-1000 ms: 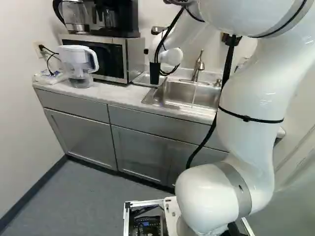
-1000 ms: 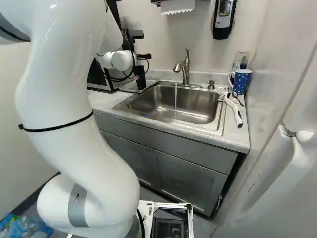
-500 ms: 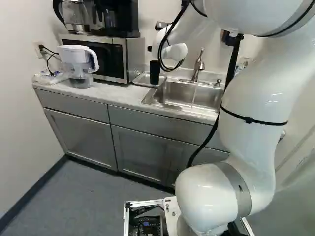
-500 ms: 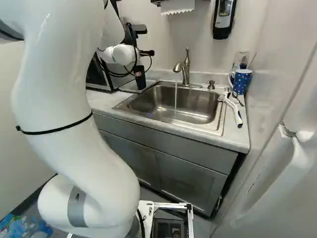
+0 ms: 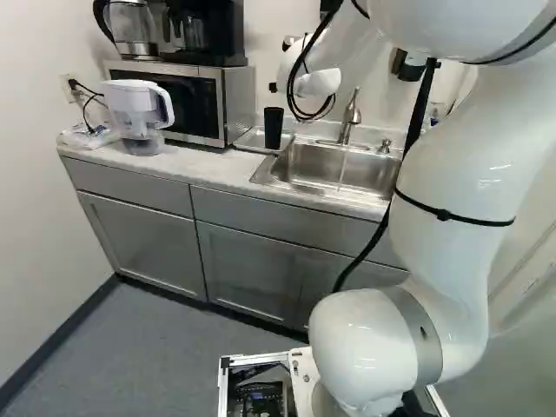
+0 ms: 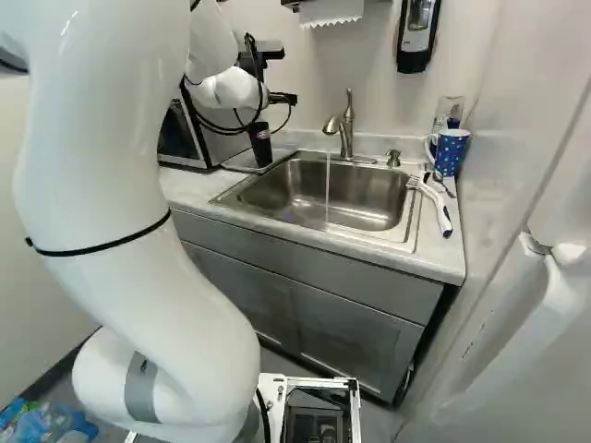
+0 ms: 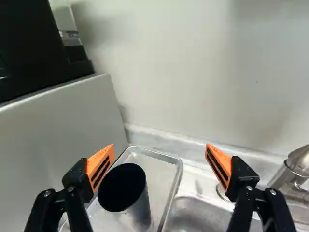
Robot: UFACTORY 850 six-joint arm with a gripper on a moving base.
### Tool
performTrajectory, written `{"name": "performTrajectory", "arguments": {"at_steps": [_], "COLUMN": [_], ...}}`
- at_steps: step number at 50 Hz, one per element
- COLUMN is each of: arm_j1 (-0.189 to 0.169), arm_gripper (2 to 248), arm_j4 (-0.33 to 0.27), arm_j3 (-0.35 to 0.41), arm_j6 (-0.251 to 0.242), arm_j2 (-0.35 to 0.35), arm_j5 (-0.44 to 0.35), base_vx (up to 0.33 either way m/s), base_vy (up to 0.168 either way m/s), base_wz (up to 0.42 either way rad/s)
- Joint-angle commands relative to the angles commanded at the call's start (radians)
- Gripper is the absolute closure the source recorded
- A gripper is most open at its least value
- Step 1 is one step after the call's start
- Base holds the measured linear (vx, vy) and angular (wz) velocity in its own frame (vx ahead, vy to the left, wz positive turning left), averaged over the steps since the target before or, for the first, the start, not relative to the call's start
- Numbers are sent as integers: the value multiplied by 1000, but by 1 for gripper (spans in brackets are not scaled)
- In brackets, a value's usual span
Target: Rinse the cup and place it in the tray
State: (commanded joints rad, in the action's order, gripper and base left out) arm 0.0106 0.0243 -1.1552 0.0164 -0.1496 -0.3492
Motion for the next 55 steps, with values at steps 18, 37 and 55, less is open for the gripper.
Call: {"name": "performTrajectory", "arguments": {"at_steps": [18,37,55], "arm_j1": [-45,-95,-141], "arm_gripper": [3,3,3], "arm_j4": [0,0,0], "arm_j3": [-21,-46,-65], "arm_j6": [0,0,0], "arm_j2": [16,30,47], "arm_j5": [124,187,187], "base_vx": [0,0,0], "base_vy": [0,0,0], "base_wz": [0,0,0]}}
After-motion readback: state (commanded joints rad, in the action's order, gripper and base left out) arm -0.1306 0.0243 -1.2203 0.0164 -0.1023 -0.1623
